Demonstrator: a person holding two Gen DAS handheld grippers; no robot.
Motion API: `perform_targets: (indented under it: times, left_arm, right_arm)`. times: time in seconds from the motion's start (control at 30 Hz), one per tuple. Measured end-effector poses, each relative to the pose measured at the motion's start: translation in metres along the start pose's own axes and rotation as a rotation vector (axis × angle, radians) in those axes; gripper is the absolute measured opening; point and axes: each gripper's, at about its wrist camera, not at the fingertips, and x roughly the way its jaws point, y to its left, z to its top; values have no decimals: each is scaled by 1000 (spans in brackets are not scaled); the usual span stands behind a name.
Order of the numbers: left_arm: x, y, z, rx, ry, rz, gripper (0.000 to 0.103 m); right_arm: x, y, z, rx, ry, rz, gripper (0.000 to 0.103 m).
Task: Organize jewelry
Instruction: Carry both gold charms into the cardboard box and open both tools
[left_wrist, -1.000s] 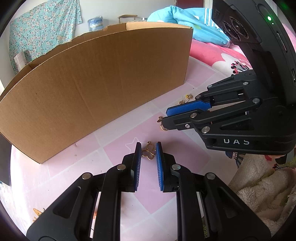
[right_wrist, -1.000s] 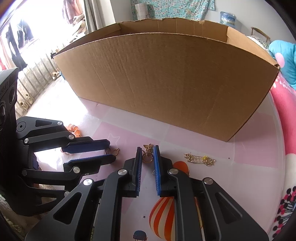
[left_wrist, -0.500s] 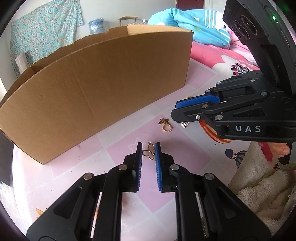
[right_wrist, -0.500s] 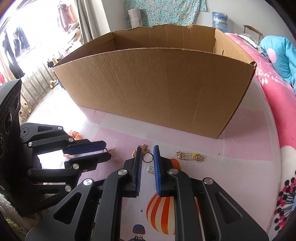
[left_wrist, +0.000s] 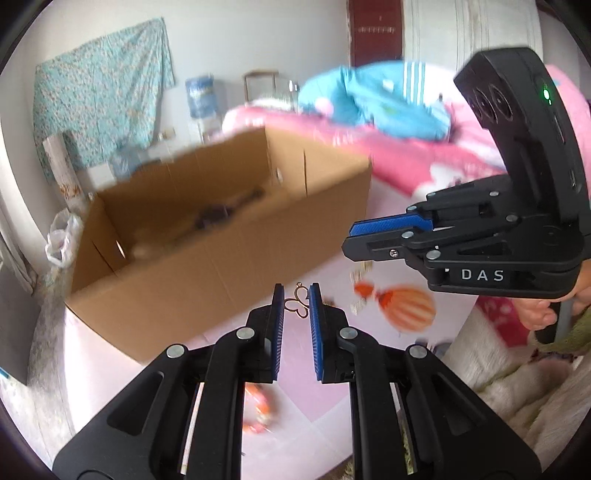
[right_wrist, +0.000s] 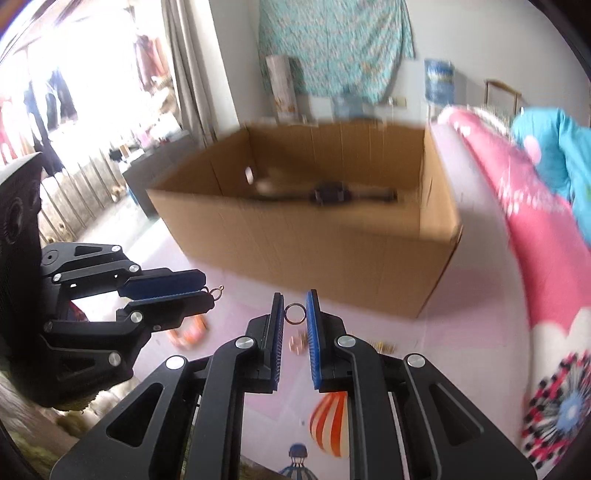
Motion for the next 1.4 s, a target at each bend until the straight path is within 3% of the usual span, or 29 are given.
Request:
perform_targets:
  times: [0.17, 0.27, 0.37, 0.57, 0.67, 0.77, 1.0, 1.4]
  left_arm:
    - [-21, 25, 50, 27, -85, -7, 13]
    - [-6, 48, 78, 17, -56, -26, 13]
    - [38, 80, 102, -55, 75, -90, 13]
    - [134, 123, 105, -214, 379, -190, 13]
    - [170, 138, 91, -339, 510, -250, 12]
    - [187, 141, 85, -372, 571, -244, 12]
    - [190, 144, 89, -402, 583, -230, 12]
    - [191, 151, 87, -430, 575, -237, 13]
  right_arm:
    - [-21, -4, 52, -68, -87, 38, 13]
    - [-5, -13, 92, -106, -42, 67, 13]
    - [39, -25, 124, -146, 95, 88, 13]
    - [138, -46, 139, -126, 426, 75, 13]
    - [161, -51, 138, -124, 496, 58, 13]
    - [173, -52, 140, -134, 523, 40, 13]
    - [187, -61, 141, -93, 552, 38, 13]
    - [182, -64, 141, -82, 524, 20, 14]
